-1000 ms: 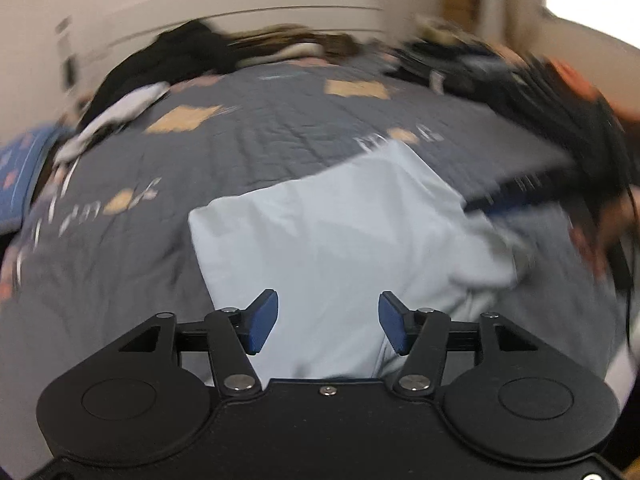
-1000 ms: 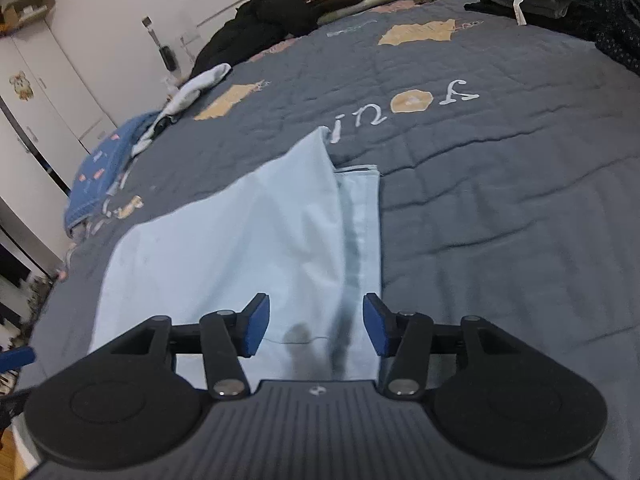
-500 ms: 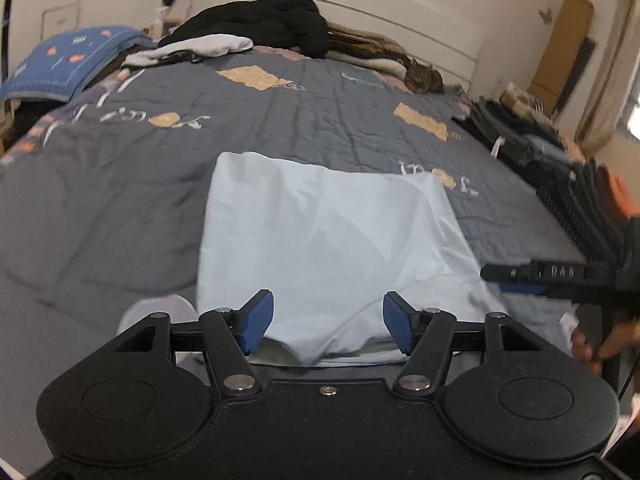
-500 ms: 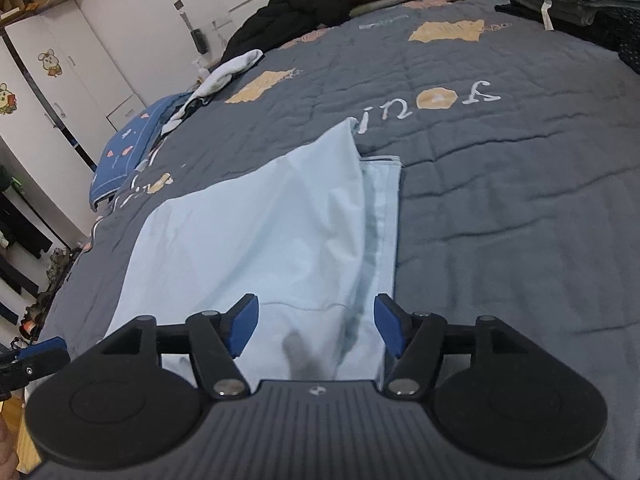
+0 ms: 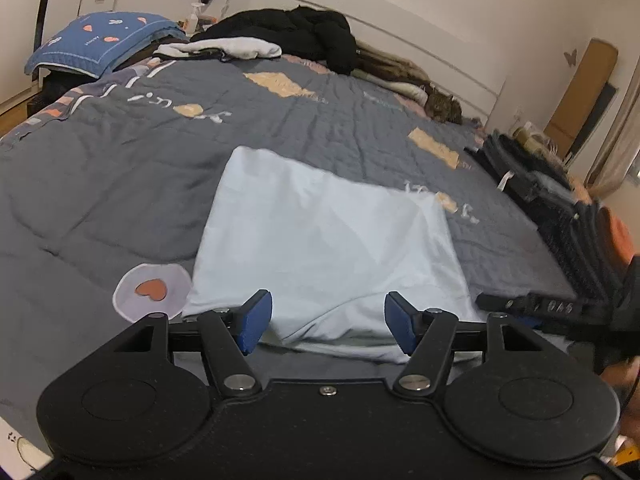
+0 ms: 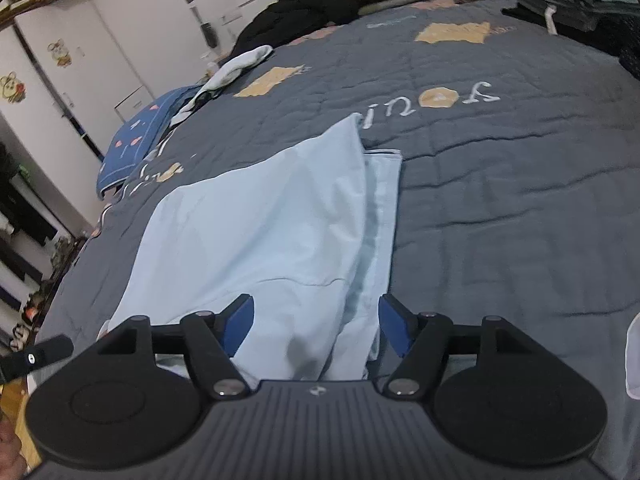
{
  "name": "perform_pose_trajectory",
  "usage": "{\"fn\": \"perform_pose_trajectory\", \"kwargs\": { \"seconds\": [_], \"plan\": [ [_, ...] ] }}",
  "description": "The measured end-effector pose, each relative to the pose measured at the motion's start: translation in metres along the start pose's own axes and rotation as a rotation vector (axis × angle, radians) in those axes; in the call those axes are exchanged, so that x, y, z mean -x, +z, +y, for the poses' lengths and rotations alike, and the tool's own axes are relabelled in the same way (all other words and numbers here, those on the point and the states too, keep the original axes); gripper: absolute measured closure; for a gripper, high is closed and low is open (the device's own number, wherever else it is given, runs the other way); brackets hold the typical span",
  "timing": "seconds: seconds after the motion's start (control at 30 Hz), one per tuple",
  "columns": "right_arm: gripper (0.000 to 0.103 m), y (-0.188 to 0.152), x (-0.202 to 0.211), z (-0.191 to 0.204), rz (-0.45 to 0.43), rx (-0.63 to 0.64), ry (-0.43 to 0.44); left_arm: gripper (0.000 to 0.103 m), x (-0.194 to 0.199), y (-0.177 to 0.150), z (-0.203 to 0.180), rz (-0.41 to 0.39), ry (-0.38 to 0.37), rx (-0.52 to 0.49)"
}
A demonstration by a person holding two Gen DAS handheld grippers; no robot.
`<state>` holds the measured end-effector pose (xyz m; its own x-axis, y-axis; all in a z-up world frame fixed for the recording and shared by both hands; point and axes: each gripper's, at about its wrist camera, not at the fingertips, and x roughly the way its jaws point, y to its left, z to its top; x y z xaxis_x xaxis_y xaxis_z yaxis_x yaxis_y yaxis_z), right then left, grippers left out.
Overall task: Fold clothes
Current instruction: 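Open the left gripper and pull both grippers back from the garment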
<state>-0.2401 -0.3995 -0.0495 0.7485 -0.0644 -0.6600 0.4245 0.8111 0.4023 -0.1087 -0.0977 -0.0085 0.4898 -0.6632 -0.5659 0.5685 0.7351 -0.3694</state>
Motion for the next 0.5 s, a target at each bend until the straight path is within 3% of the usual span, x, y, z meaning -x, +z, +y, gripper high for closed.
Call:
{"fn": "perform_pose_trajectory", "kwargs": {
  "seconds": [0.2, 0.33, 0.5],
  "plan": [
    [0.035, 0.003, 0.036, 0.013, -0.042, -0.011, 0.006, 0.039, 0.04, 0.019, -0.023, -0.071, -0.005, -0.036],
    [0.035, 0.006, 0.083, 0.025, -0.131, -0.016, -0.001, 0.035, 0.077, 0.036, -0.041, -0.108, 0.023, -0.118],
    [0.03, 0.002, 0.142, 0.037, -0.241, -0.004, -0.046, 0.032, 0.123, 0.05, -0.052, -0.149, 0.031, -0.127]
  ]
}}
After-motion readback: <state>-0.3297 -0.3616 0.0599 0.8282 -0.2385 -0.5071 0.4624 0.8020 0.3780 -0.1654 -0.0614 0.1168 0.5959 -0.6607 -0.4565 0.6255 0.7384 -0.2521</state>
